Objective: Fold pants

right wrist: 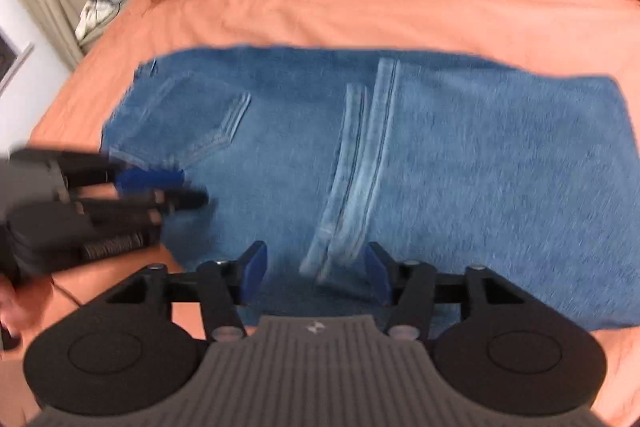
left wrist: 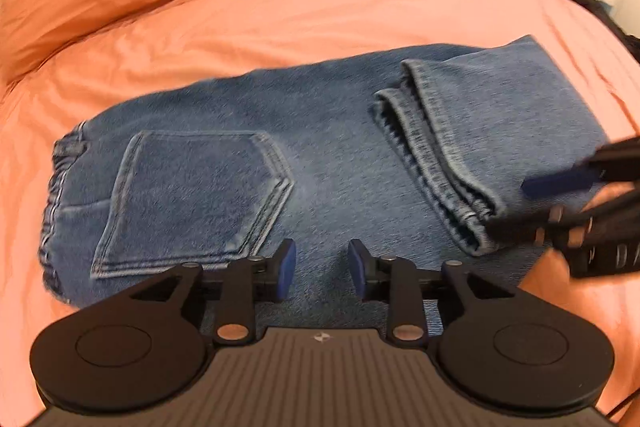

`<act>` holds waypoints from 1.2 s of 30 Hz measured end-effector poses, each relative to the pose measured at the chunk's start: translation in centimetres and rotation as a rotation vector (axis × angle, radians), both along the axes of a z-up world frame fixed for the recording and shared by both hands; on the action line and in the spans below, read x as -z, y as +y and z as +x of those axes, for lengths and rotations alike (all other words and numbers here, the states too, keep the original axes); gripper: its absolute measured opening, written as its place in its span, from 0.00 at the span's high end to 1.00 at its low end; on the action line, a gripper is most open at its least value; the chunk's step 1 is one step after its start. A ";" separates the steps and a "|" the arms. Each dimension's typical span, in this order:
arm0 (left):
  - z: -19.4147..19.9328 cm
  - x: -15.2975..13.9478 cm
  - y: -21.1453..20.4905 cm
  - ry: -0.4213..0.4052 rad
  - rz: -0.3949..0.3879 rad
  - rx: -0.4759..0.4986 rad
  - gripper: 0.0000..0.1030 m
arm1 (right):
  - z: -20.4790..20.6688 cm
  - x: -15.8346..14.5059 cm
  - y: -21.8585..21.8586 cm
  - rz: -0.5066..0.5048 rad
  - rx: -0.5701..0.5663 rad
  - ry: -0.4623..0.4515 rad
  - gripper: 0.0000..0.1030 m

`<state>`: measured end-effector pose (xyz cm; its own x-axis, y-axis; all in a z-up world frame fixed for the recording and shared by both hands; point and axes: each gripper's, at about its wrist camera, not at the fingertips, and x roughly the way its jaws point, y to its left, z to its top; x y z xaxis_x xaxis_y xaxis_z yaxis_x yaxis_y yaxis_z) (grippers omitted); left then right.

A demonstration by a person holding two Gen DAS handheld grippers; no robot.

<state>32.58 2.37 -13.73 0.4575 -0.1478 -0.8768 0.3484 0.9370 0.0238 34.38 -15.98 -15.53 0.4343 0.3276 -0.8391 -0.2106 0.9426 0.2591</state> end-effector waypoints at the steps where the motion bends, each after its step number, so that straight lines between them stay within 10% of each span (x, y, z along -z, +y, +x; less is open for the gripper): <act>1: 0.2 0.1 0.0 0.009 -0.002 -0.012 0.64 | 0.5 -0.1 0.3 -0.021 0.016 -0.009 0.49; 8: -0.1 -0.1 0.7 0.037 -0.042 -0.047 0.62 | 4.3 3.5 1.4 -0.090 0.099 0.085 0.60; 11: -0.4 -0.6 1.0 0.032 -0.077 -0.042 0.62 | 4.5 3.8 1.3 -0.101 0.106 0.072 0.90; 16: 0.4 -0.8 1.2 0.037 -0.194 -0.052 0.62 | 2.5 1.2 -0.3 0.018 0.076 0.035 0.99; 31: 4.3 1.3 -2.9 0.063 -0.258 -0.055 0.51 | 2.8 5.5 0.3 0.076 0.047 0.104 0.96; 36: 5.2 1.8 -4.6 0.047 -0.248 -0.017 0.30 | 2.8 4.4 -0.3 0.092 -0.002 0.087 0.61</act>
<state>37.81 -2.18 -15.53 0.4210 -0.3540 -0.8351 0.3276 0.9179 -0.2240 37.20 -16.32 -19.92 0.3607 0.4058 -0.8398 -0.1852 0.9136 0.3620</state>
